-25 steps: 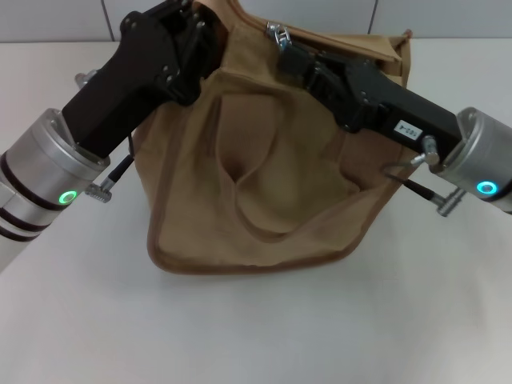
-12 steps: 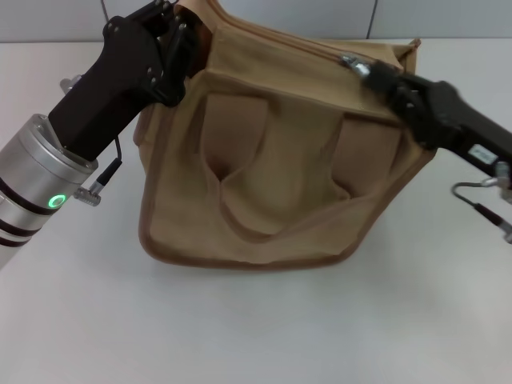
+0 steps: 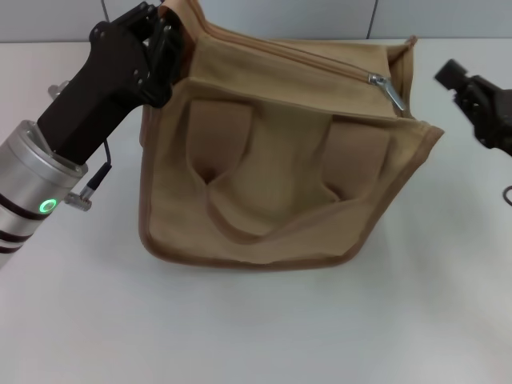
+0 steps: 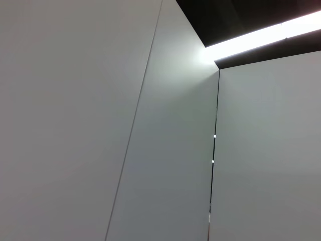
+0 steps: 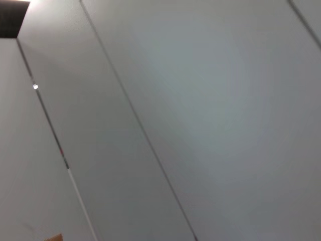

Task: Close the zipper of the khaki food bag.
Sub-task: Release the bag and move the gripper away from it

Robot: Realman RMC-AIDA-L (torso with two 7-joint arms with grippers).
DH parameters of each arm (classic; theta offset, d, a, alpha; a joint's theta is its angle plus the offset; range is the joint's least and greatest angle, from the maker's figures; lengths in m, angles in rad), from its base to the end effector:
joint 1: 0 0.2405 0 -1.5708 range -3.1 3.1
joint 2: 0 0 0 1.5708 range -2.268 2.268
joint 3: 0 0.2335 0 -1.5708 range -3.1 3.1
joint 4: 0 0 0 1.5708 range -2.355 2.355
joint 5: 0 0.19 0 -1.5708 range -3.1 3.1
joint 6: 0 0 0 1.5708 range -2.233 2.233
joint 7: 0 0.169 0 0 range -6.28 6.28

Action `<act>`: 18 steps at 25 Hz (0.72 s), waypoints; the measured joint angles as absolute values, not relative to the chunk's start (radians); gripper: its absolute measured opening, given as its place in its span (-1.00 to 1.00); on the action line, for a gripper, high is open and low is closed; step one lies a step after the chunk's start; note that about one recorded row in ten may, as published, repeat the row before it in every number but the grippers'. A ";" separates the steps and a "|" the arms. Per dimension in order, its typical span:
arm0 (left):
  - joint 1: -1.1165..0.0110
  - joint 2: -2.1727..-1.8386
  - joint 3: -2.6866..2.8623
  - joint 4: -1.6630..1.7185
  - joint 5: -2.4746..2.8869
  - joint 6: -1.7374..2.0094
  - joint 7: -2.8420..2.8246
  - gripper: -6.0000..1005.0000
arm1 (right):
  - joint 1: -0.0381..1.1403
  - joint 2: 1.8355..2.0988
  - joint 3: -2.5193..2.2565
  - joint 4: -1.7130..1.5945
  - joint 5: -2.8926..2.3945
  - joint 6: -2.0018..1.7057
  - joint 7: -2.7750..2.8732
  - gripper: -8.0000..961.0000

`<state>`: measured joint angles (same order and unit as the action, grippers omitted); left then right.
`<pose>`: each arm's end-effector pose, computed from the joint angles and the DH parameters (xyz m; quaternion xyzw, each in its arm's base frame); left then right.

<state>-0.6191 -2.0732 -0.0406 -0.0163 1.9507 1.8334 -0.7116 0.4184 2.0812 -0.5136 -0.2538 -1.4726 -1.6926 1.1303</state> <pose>-0.1587 0.3021 0.0085 -0.7506 -0.1083 -0.5983 0.2587 0.2290 0.2924 0.0212 -0.7593 0.2763 0.5318 0.2536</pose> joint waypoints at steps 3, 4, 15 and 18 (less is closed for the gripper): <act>-0.607 -2.074 -0.041 -0.017 1.950 1.828 -0.709 -0.68 | 0.402 2.082 -0.485 -0.253 -1.472 -1.708 1.123 -0.99; -0.602 -2.075 -0.042 -0.017 1.950 1.824 -0.709 -0.68 | 0.398 2.082 -0.482 -0.254 -1.472 -1.713 1.118 -0.99; -0.504 -2.069 -0.056 0.020 1.950 1.737 -0.778 -0.65 | 0.391 2.084 -0.480 -0.233 -1.473 -1.709 1.032 -0.45; -0.456 -2.069 -0.073 0.056 1.947 1.732 -0.832 -0.52 | 0.396 2.084 -0.483 -0.232 -1.473 -1.705 1.031 -0.29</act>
<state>-0.4556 -2.0686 -0.0726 0.0565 1.9470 1.7317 -0.8323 0.3959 2.0835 -0.4830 -0.2320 -1.4726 -1.7052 1.0309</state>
